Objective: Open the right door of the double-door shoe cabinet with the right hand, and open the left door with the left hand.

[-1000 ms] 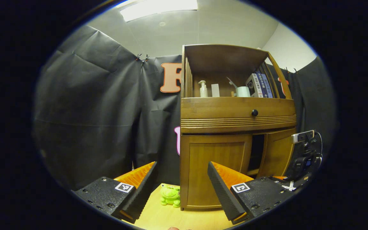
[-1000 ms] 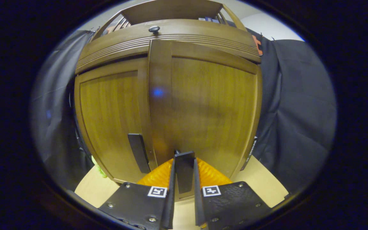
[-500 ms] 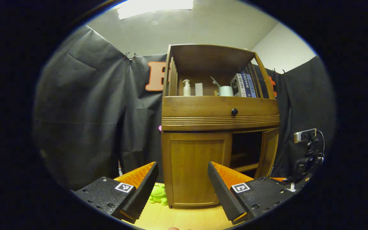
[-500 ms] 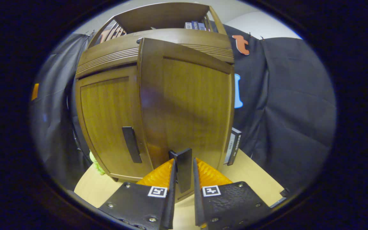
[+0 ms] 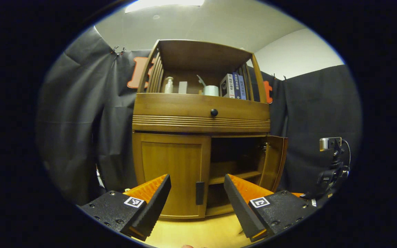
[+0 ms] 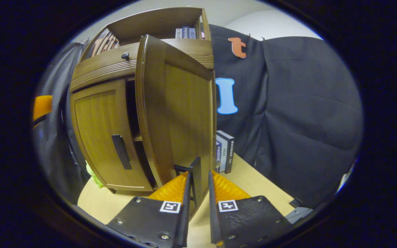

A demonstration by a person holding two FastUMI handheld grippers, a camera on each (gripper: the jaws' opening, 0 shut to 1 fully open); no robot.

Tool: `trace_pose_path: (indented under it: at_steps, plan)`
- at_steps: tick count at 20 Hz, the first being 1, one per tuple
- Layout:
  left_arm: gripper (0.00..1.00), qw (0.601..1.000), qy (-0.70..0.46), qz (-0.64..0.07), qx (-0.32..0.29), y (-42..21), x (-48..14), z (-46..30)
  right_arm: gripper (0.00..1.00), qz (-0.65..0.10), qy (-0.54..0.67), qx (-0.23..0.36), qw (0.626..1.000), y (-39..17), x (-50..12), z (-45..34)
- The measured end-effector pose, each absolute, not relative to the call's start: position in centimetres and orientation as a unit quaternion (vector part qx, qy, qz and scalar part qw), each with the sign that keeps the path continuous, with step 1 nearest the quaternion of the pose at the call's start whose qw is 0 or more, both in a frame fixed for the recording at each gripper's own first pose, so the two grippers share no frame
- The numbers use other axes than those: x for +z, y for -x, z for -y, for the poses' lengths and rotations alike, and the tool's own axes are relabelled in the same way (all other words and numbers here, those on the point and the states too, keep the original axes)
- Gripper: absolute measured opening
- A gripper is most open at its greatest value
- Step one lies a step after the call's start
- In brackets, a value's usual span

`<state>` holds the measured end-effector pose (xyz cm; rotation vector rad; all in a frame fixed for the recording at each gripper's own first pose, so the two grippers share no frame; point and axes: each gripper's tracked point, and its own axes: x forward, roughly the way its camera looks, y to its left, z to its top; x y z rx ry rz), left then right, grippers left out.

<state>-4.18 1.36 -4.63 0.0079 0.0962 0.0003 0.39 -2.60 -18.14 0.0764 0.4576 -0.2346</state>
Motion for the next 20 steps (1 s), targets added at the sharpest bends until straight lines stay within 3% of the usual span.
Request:
trace_pose_path:
  at_steps: [10,11,12,14,15,20]
  plan:
    - [0.96,0.996,0.034,-0.069,-0.043,1.6,-6.8,1.9,0.27,-0.2,-0.013,-0.167,0.966,1.6,-16.1,8.8]
    - [0.95,0.996,0.035,-0.071,-0.045,1.3,-7.1,1.7,0.1,-0.194,-0.009,-0.172,0.966,1.7,-15.6,9.4]
    - [0.95,0.996,0.036,-0.073,-0.047,1.0,-7.3,1.7,0.16,-0.192,-0.01,-0.177,0.965,1.9,-15.4,10.0]
    - [0.92,0.995,0.036,-0.078,-0.047,0.4,-8.1,1.8,0.16,-0.189,-0.011,-0.183,0.965,2.2,-15.4,10.9]
    - [0.95,0.995,0.036,-0.081,-0.047,0.0,-8.5,2.0,0.16,-0.189,-0.009,-0.188,0.964,2.4,-15.4,11.3]
    - [0.92,0.994,0.026,-0.104,-0.031,-2.6,-11.4,1.0,0.16,-0.18,0.005,-0.221,0.958,3.2,-14.2,13.9]
